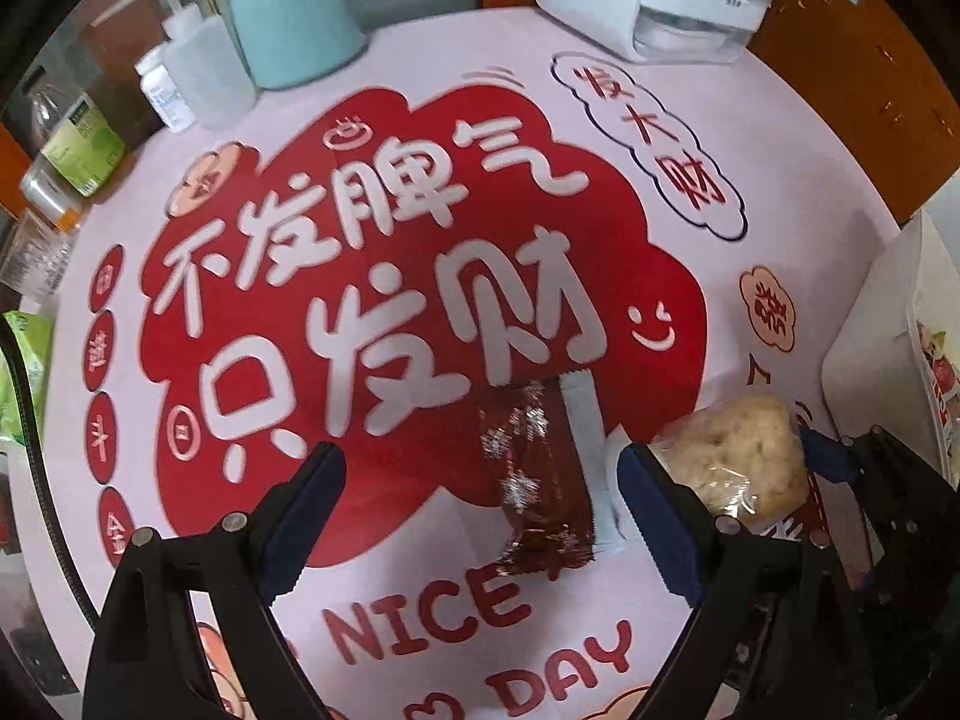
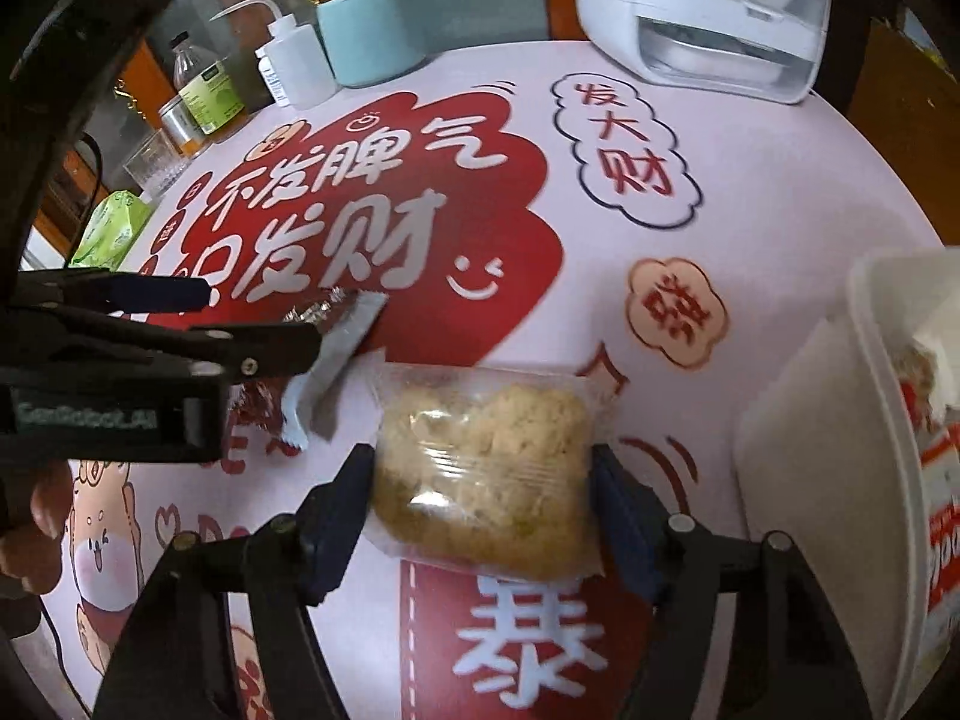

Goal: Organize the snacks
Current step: 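Grasp the brown chocolate bar with the left tool while the right tool grasps the pastry bag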

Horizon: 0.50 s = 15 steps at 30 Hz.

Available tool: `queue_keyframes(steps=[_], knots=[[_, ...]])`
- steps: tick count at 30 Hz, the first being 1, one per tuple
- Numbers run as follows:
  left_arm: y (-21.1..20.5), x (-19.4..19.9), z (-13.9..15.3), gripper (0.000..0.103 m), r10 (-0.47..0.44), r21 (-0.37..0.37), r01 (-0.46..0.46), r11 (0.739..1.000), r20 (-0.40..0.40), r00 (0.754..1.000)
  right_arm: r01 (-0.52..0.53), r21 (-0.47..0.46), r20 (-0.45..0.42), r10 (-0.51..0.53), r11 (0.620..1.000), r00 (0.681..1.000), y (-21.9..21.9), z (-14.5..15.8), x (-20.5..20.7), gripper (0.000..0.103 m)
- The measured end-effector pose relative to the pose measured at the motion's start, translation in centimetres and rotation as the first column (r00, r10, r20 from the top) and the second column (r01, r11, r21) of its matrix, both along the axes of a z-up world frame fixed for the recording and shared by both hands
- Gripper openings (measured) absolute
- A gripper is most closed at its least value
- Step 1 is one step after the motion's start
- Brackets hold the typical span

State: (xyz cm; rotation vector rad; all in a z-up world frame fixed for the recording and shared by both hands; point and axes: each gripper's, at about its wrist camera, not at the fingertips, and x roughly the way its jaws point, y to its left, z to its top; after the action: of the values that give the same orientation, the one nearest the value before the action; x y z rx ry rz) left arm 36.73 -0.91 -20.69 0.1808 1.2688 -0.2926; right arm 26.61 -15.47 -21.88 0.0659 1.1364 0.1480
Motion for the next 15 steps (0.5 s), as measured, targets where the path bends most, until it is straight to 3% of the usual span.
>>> queue_keyframes(steps=[9, 12, 13, 14, 15], knots=[[-1.4, -1.1, -3.2, 0.087, -0.002, 0.036, 0.005, 0.999, -0.078, 0.997, 0.023, -0.005, 0.000, -0.023, 1.000, 1.000, -0.3, 0.2, -2.6, 0.070], [-1.7, -1.6, -2.9, 0.069, -0.007, 0.030, 0.008, 1.000, -0.044, 0.999, 0.034, -0.002, -0.004, -0.034, 0.999, 0.999, -0.4, 0.2, -2.9, 0.069], [-1.8, -1.8, -2.6, 0.049, -0.014, 0.026, 0.015, 1.000, -0.031, 0.999, 0.037, -0.001, -0.007, -0.037, 0.999, 0.999, -0.5, 0.2, -3.0, 0.069], [-2.1, -2.0, -2.3, 0.038, -0.022, 0.028, 0.023, 0.999, -0.022, 1.000, 0.042, 0.001, -0.010, -0.042, 0.999, 0.999, -0.5, 0.2, -3.2, 0.069], [-2.2, -2.0, -2.3, 0.038, -0.026, 0.036, 0.027, 0.999, -0.024, 0.999, 0.046, 0.006, -0.011, -0.046, 0.999, 0.999, -0.6, 0.2, -3.4, 0.069]])
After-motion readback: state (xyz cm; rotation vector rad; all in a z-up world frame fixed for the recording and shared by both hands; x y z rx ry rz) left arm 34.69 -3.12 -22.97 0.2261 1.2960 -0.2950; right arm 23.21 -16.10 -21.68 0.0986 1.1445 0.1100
